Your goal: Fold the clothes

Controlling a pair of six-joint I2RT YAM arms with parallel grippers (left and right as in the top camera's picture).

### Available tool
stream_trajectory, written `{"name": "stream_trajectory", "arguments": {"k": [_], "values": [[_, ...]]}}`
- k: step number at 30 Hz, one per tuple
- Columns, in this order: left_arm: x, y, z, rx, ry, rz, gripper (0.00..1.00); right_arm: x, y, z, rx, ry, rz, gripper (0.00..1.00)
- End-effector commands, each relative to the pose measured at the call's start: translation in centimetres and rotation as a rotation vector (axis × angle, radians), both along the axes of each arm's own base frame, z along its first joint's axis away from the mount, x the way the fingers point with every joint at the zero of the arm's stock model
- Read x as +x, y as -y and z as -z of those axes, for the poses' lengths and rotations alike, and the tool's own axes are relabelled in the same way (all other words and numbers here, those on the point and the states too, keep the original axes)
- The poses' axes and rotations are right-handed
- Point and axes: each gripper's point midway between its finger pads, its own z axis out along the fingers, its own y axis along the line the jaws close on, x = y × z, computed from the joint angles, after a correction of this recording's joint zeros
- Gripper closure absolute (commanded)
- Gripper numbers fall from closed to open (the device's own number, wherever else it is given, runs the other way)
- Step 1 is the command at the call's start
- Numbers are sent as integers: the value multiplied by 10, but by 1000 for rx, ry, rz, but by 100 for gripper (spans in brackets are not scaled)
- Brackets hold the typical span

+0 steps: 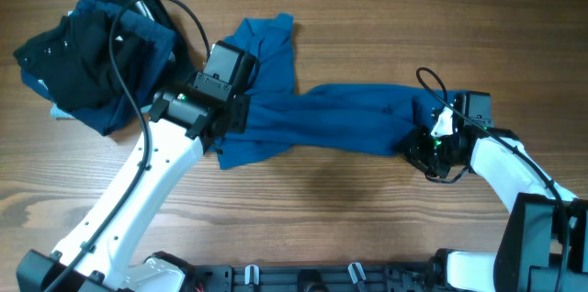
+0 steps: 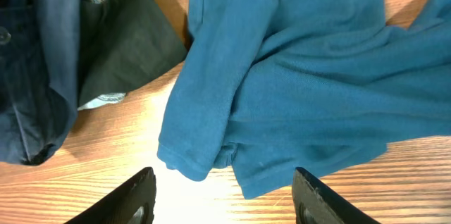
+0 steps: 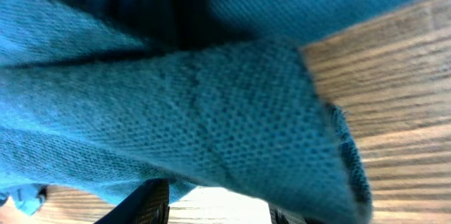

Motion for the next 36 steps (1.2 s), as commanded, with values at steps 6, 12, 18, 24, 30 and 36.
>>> {"name": "stream_trajectory", "arguments": {"k": [6,12,18,24,30,36], "values": [[0,7,25,5,-86,17,38,9,22,4,-132,23,21,48],[-1,8,28,3,-98,19,38,13,31,14,-171,6,83,64],[-9,8,31,0,-134,25,38,22,28,-9,-159,60,21,96],[-22,20,47,-72,-207,54,37,22,28,-98,-181,122,-27,96],[-29,23,91,-101,-218,64,30,25,12,-124,-96,189,-45,96],[-27,22,133,-106,-175,83,24,37,-13,-144,51,286,-109,96]]}}
